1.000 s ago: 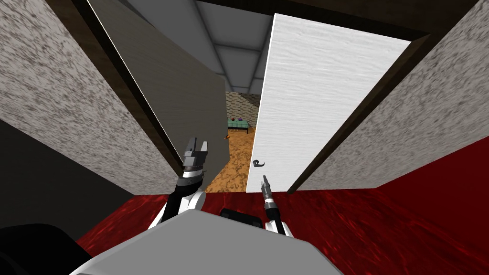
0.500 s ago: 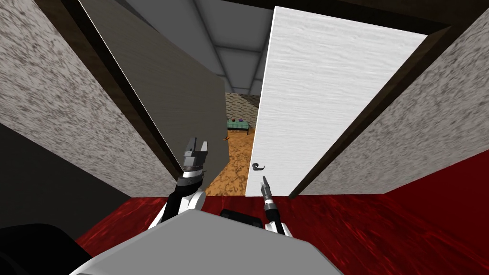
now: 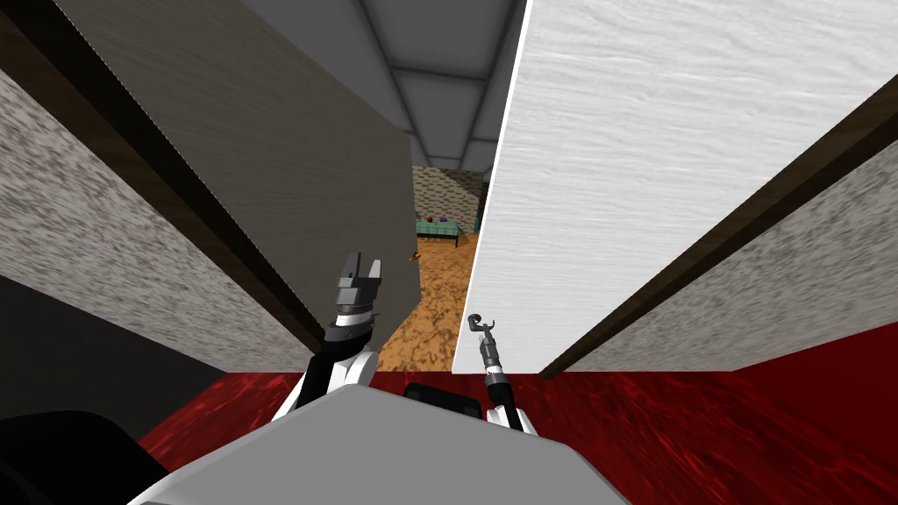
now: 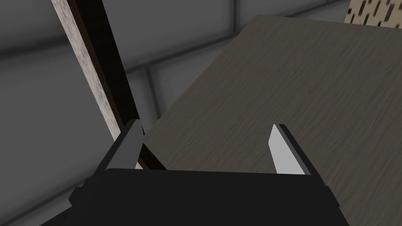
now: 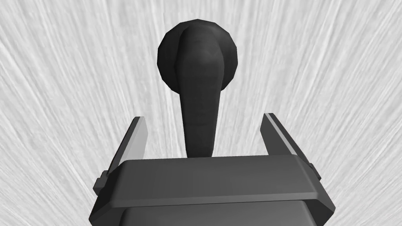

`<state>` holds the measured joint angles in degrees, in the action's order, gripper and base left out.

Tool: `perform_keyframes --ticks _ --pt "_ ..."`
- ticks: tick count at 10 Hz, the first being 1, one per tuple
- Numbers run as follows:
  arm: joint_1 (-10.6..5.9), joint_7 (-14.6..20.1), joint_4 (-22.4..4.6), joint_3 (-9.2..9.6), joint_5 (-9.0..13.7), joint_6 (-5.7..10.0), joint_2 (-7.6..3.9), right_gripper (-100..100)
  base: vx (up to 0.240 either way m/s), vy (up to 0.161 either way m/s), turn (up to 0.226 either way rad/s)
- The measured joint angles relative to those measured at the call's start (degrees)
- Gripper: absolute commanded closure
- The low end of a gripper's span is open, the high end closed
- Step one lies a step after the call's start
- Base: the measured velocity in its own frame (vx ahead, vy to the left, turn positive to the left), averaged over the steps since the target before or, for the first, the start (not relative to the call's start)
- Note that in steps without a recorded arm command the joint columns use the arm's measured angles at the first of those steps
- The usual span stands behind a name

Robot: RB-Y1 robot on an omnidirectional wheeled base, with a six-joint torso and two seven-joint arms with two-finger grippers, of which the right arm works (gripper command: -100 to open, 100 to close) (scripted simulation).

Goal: Push the door open

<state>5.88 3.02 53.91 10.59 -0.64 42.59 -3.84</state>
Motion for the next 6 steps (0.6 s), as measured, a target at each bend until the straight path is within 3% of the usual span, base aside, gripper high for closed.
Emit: perform_keyframes --ticks 1,2,6 --pt "-0.12 -0.1 -0.2 -0.14 0.0 0.07 0.23 -100 0.094 0.003 0.008" --pt "-0.16 -0.1 -0.3 -0.15 0.1 0.09 0.26 100 -0.014 0.000 -0.007" --pt "-0.43 -0.1 -0.1 -0.23 0.1 -0.04 0.21 100 -0.011 -0.002 0.006"
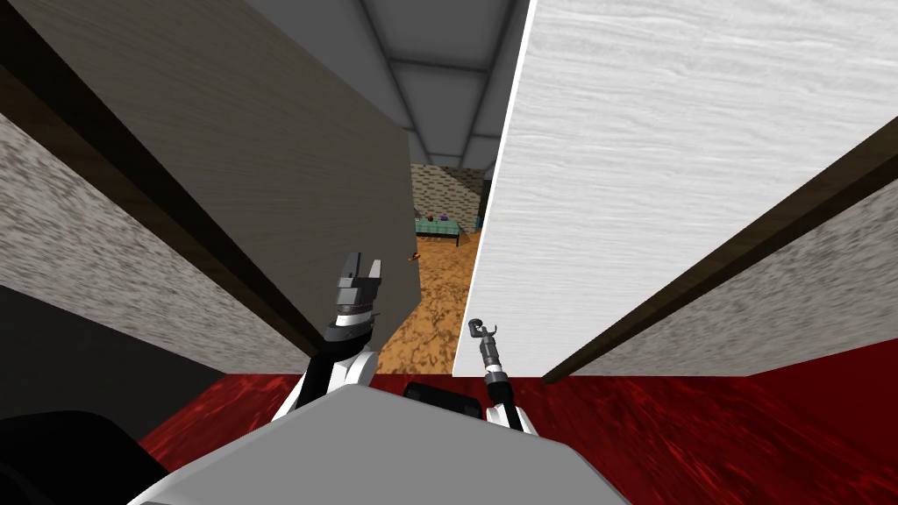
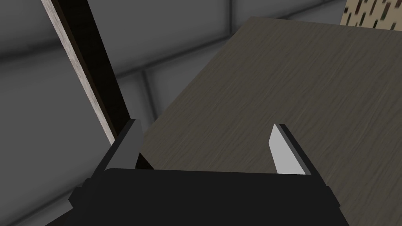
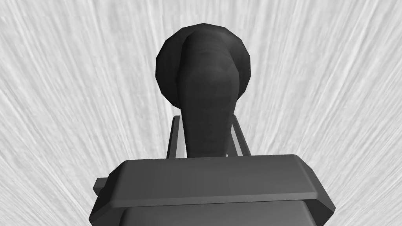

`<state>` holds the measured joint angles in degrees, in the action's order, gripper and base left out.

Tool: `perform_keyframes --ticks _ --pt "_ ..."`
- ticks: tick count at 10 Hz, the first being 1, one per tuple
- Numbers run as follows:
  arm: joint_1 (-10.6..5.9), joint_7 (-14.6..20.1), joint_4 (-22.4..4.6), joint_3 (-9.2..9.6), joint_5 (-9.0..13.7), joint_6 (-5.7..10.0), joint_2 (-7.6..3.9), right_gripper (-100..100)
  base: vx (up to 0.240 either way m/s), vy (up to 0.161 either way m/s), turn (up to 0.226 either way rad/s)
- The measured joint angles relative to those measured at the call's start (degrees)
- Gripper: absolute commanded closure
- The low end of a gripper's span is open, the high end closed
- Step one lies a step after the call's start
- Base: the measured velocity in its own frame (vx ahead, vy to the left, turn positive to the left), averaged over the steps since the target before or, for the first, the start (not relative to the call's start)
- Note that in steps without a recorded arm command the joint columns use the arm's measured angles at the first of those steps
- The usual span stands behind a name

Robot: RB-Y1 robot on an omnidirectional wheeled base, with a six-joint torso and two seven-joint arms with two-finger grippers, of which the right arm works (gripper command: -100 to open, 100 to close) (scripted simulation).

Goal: Push the door open

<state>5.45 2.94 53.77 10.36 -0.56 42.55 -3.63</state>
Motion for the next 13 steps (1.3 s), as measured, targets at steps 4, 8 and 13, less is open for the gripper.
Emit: perform_keyframes --ticks 4,8,13 --pt "0.33 -0.1 -0.7 -0.41 0.2 -0.27 -0.15 100 0.115 0.043 -0.025" --pt "0.41 -0.7 -0.1 -2.09 0.9 -0.70 -0.40 100 0.202 0.085 -0.058" --pt "-1.37 -1.9 -2.0 -5.34 2.2 -0.28 -0.14 100 0.144 0.071 -0.054"
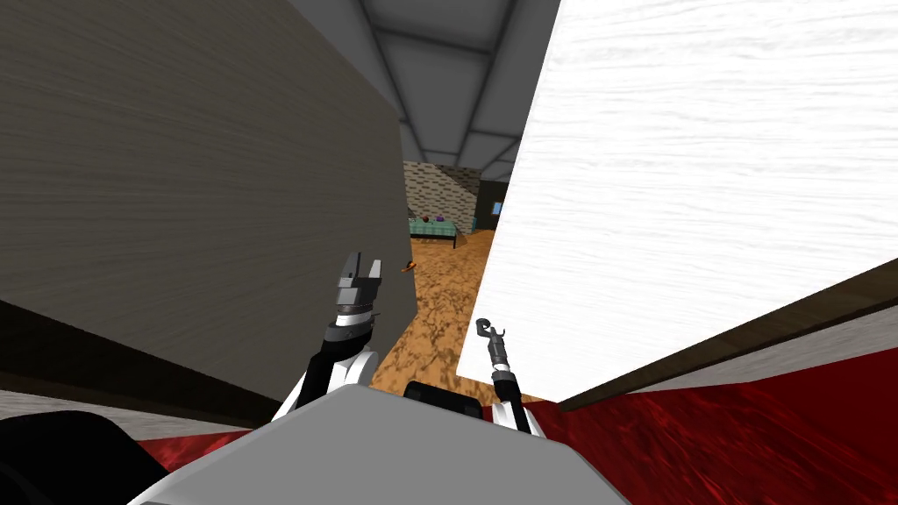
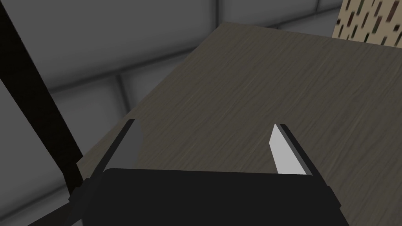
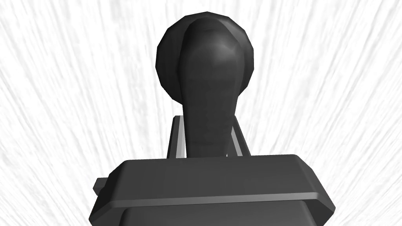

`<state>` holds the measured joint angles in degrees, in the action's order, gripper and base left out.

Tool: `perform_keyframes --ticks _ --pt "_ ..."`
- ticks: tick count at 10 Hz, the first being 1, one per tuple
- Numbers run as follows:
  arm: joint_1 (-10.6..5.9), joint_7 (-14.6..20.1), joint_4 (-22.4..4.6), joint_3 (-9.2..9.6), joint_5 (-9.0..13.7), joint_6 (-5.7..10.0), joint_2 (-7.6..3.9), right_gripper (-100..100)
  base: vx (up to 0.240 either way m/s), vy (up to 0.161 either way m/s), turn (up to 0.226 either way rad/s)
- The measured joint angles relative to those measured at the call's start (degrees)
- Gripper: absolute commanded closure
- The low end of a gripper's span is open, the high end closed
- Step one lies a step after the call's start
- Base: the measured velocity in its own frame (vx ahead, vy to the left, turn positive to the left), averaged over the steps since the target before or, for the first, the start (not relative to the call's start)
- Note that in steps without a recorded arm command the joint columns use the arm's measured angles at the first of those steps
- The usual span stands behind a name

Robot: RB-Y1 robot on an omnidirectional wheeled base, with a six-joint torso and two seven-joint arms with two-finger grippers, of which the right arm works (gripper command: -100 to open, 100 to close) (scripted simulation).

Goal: Push the door open

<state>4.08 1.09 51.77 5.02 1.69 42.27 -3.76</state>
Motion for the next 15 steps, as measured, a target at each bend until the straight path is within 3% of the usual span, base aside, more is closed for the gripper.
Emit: perform_keyframes --ticks 2,5,6,9,11,15 --pt "0.74 -0.4 1.2 -1.16 0.5 -0.99 -0.01 100 0.137 0.079 -0.077" --pt "-0.48 -0.9 -0.9 -3.25 1.3 -0.22 -0.04 100 0.142 0.103 -0.065" --pt "0.09 -1.3 0.2 -4.03 1.6 -0.89 0.17 100 0.154 0.107 -0.068" --pt "-0.23 -1.9 0.1 -6.31 2.6 -1.21 0.40 100 0.154 0.083 -0.064" --pt "-2.05 -2.1 -2.7 -7.72 3.2 0.07 0.29 100 0.173 0.105 -0.072" --pt "-1.90 -3.0 -2.6 -10.52 4.3 -0.23 0.87 100 0.191 0.079 -0.067"
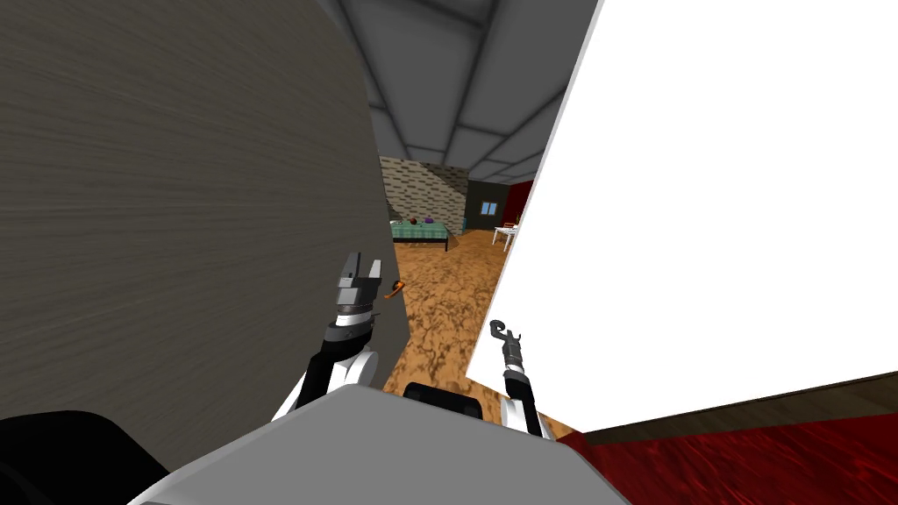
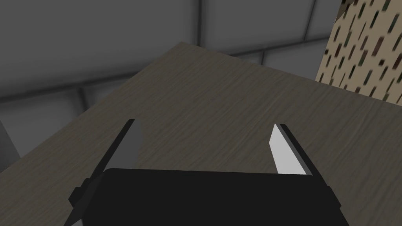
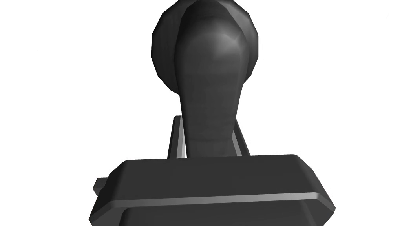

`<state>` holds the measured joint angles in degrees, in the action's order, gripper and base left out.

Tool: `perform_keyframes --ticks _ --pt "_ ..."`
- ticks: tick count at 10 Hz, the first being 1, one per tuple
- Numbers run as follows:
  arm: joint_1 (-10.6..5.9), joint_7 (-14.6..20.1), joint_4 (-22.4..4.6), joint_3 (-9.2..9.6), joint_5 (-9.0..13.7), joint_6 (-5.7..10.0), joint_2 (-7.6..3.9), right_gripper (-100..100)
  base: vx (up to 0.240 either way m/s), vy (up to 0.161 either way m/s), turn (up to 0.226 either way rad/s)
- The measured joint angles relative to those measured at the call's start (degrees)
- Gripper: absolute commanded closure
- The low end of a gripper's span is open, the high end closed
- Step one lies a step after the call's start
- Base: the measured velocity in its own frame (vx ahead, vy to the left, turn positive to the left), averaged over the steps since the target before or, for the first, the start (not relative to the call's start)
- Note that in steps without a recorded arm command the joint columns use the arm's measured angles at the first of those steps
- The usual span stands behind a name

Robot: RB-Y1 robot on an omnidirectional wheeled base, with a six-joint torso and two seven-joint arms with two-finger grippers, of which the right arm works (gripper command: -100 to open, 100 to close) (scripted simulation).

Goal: Push the door open

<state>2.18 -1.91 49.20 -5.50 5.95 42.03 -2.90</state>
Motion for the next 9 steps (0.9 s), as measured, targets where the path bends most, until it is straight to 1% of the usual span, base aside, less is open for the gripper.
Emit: perform_keyframes --ticks 1,2,3,4,5,6,7,8,9 --pt "-0.16 -0.1 -0.2 -0.62 0.2 0.12 0.07 100 0.156 0.082 -0.052" --pt "-0.36 -0.2 -0.3 -1.20 0.5 0.21 0.08 100 0.063 0.025 -0.037" --pt "-0.43 -0.3 -0.3 -1.43 0.6 0.27 -0.07 100 0.102 0.014 -0.045" --pt "-0.64 -0.4 -0.8 -1.76 0.8 0.25 -0.36 100 0.153 0.026 -0.053" --pt "-0.21 -0.7 -0.3 -2.06 0.9 -0.22 -0.40 100 0.166 0.020 -0.043" --pt "-0.26 -1.1 -0.5 -2.41 1.1 -0.17 -0.44 100 0.199 -0.004 -0.018" --pt "0.57 -1.3 0.7 -2.57 1.2 -0.71 -0.44 100 0.211 -0.013 -0.053" --pt "-0.38 -1.7 -0.9 -3.14 1.5 0.04 -0.61 100 0.202 -0.019 -0.051" --pt "-1.04 -1.9 -2.1 -3.67 1.7 0.97 -1.03 100 0.142 -0.009 -0.014"
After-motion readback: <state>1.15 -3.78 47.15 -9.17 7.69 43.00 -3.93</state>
